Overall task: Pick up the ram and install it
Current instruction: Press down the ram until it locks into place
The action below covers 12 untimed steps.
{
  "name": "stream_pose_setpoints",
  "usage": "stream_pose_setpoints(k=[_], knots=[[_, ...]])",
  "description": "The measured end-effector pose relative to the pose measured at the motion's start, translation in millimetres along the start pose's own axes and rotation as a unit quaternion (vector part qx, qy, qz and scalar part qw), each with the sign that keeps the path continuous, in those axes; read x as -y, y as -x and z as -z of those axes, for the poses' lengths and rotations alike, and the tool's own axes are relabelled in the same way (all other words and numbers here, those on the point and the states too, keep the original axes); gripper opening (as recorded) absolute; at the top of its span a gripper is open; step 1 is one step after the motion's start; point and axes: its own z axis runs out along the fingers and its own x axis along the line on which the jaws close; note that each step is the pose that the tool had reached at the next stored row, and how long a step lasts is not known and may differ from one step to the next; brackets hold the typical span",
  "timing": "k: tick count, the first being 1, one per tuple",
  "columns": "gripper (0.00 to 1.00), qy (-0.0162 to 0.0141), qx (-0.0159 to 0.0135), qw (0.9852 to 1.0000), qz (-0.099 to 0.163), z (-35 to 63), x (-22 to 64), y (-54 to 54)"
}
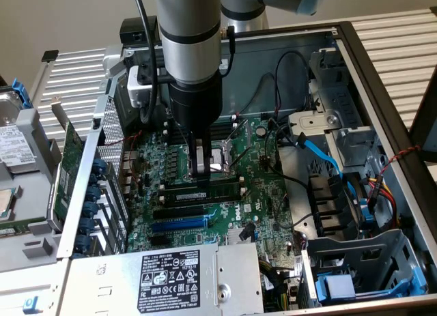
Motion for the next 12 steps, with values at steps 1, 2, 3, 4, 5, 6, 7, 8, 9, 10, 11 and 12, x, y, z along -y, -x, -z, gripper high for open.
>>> stream_pose_setpoints(k=[1, 2, 3, 4, 5, 6, 7, 8, 9, 10, 11, 12], knots=[[0.11, 0.0000, 0.0000, 1.0000, 0.000, 0.0, 0.0, 0.0], [0.11, 0.0000, 0.0000, 1.0000, 0.000, 0.0, 0.0, 0.0], [0.11, 0.0000, 0.0000, 1.0000, 0.000, 0.0, 0.0, 0.0], [0.11, 0.0000, 0.0000, 1.0000, 0.000, 0.0, 0.0, 0.0], [0.11, 0.0000, -0.0001, 1.0000, 0.000, -0.1, 0.0, 0.0], [0.11, 0.0000, -0.0001, 1.0000, 0.000, -0.2, 0.0, -0.1], [0.11, 0.0000, -0.0002, 1.0000, 0.000, -0.6, -0.2, -0.1], [0.11, 0.0000, -0.0002, 1.0000, 0.000, -0.9, -0.3, -0.1], [0.11, 0.0001, -0.0001, 1.0000, 0.000, -1.4, -0.4, -0.1], [0.11, 0.0001, 0.0002, 1.0000, 0.000, -2.0, -0.5, 0.0], [0.11, -0.0001, 0.0013, 1.0000, 0.000, -2.7, -0.6, 0.0], [0.11, -0.0002, 0.0023, 1.0000, 0.000, -3.1, -0.7, 0.0]])
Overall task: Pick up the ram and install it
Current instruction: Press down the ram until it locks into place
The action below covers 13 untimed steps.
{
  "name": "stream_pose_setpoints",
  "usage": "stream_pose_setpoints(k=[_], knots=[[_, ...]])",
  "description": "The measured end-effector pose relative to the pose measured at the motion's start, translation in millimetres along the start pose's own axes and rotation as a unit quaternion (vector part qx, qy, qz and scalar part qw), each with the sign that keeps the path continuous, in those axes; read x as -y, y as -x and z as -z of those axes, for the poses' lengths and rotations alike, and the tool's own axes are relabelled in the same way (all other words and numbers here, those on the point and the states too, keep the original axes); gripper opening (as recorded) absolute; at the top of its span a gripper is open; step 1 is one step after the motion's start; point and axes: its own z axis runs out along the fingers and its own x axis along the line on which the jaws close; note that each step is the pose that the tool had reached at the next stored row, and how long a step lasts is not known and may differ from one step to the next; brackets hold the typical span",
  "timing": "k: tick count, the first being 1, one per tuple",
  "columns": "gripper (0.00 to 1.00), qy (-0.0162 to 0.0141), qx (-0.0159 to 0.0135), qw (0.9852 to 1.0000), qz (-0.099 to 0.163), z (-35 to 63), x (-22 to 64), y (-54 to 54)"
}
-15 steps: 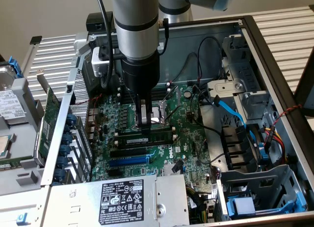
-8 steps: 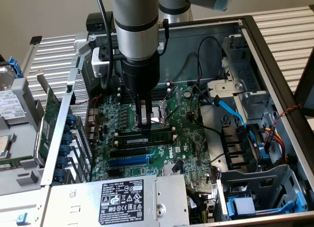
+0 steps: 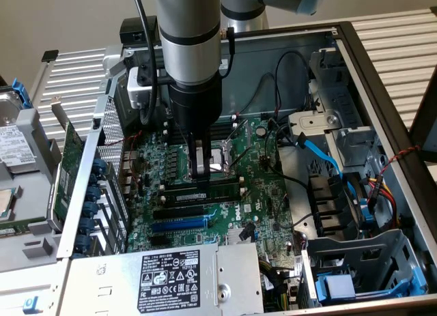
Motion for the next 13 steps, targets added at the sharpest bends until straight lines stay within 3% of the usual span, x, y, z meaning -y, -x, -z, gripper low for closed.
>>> stream_pose_setpoints(k=[4, 9, 13], knots=[[0.11, 0.0003, 0.0035, 1.0000, 0.000, -0.3, -0.5, -0.1], [0.11, 0.0001, 0.0047, 1.0000, 0.000, 2.0, -0.8, 0.0], [0.11, 0.0002, 0.0039, 1.0000, 0.000, 9.1, -0.8, -0.3]])
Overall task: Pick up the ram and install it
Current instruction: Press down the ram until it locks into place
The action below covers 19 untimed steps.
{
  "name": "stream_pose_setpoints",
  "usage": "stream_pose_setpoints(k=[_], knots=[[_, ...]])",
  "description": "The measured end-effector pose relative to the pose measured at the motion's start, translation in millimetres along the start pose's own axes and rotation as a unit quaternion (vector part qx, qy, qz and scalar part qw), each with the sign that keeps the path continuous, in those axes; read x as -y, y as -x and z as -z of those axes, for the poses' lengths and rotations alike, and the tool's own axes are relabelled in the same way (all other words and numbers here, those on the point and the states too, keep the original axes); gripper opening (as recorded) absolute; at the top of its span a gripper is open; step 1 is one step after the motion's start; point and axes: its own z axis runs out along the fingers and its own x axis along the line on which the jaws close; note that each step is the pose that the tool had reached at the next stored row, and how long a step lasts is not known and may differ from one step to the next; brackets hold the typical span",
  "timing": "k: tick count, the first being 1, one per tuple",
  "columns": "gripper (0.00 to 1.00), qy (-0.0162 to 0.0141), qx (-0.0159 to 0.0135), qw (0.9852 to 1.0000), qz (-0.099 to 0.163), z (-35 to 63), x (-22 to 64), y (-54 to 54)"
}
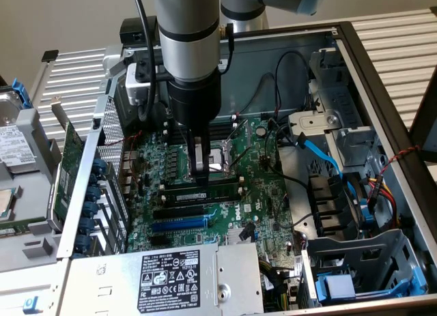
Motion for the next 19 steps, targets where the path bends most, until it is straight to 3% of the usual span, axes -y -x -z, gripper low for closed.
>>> stream_pose_setpoints(k=[7, 16, 19], knots=[[0.11, 0.0000, 0.0000, 1.0000, 0.000, 9.1, -0.2, -0.1], [0.11, 0.0000, 0.0000, 1.0000, 0.000, 10.5, -0.2, -0.1], [0.11, 0.0002, 0.0003, 0.9998, -0.018, 10.5, -0.2, -0.1]])
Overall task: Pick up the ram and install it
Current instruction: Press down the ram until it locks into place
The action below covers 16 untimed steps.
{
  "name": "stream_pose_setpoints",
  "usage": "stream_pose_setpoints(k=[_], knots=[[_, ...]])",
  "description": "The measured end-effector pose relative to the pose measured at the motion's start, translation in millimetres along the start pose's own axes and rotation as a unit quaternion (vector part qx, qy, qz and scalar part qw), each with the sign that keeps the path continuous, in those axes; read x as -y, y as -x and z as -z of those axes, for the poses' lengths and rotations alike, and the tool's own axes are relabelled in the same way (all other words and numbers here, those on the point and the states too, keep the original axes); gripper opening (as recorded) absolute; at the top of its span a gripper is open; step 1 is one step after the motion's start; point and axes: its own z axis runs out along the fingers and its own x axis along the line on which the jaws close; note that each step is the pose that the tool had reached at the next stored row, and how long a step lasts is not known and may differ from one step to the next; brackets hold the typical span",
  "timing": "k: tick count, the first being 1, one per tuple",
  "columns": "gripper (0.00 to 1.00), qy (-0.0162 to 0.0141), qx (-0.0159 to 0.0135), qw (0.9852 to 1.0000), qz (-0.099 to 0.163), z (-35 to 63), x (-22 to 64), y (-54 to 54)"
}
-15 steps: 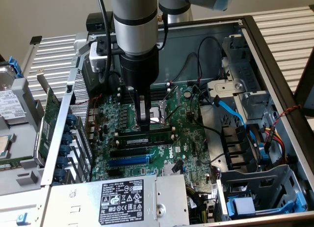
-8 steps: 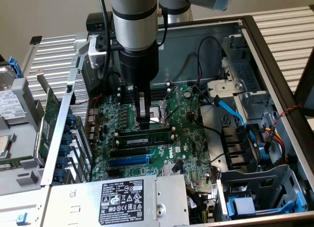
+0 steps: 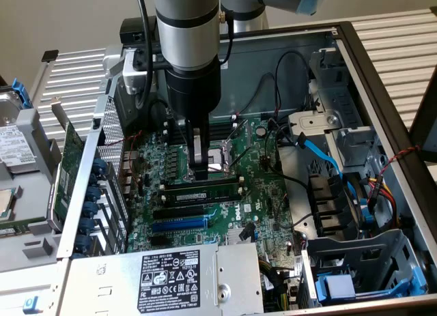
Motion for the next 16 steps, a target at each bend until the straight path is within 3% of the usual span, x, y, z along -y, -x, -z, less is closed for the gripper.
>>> stream_pose_setpoints(k=[4, 8, 12, 16], knots=[[0.11, 0.0002, 0.0006, 0.9995, -0.030, 0.0, 0.0, 0.0], [0.11, 0.0005, 0.0011, 0.9982, -0.061, 0.0, 0.0, 0.0], [0.11, 0.0007, 0.0017, 0.9958, -0.092, 0.0, 0.0, 0.0], [0.11, 0.0010, 0.0023, 0.9924, -0.123, -0.1, 0.0, 0.0]])
